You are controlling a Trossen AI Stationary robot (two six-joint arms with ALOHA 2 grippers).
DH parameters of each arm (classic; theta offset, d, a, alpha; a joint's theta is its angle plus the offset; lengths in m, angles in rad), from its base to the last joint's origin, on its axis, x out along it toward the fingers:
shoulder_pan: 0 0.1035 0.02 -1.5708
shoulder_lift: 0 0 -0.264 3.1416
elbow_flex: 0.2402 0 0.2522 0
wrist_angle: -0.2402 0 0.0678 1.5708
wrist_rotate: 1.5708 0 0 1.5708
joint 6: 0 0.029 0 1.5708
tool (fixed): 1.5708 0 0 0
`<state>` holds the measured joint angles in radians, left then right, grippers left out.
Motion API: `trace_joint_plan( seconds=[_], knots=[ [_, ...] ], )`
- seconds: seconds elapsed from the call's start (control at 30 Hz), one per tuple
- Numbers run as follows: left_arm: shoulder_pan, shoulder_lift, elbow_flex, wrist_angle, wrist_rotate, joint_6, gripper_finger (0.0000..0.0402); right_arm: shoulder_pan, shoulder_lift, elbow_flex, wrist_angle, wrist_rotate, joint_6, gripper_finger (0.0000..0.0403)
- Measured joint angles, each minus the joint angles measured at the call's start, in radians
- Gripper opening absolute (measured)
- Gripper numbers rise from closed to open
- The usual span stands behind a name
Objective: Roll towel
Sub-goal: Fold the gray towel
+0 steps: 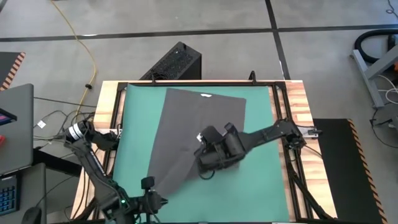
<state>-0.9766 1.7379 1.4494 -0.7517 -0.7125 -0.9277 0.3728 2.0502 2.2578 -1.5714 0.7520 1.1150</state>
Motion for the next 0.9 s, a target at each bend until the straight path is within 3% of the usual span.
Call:
trace_joint_plan(
  seconds=[0.23,0.43,0.6,0.9],
  knots=[
    [-0.046,0.011,0.002,-0.014,-0.15,-0.002,0.0,-0.141,0.0,0.0,0.001,0.009,-0.148,0.001],
    [-0.012,0.032,-0.017,-0.099,-0.042,-0.015,0.0,-0.249,0.0,0.0,0.0,-0.028,-0.233,0.001],
    [0.017,0.032,-0.062,-0.152,0.003,-0.114,0.0005,-0.288,0.0,0.0,0.0,-0.044,-0.292,0.001],
    [-0.022,0.032,-0.14,-0.12,0.042,0.127,0.0005,-0.303,-0.001,-0.001,0.001,-0.045,-0.331,0.001]
  ],
)
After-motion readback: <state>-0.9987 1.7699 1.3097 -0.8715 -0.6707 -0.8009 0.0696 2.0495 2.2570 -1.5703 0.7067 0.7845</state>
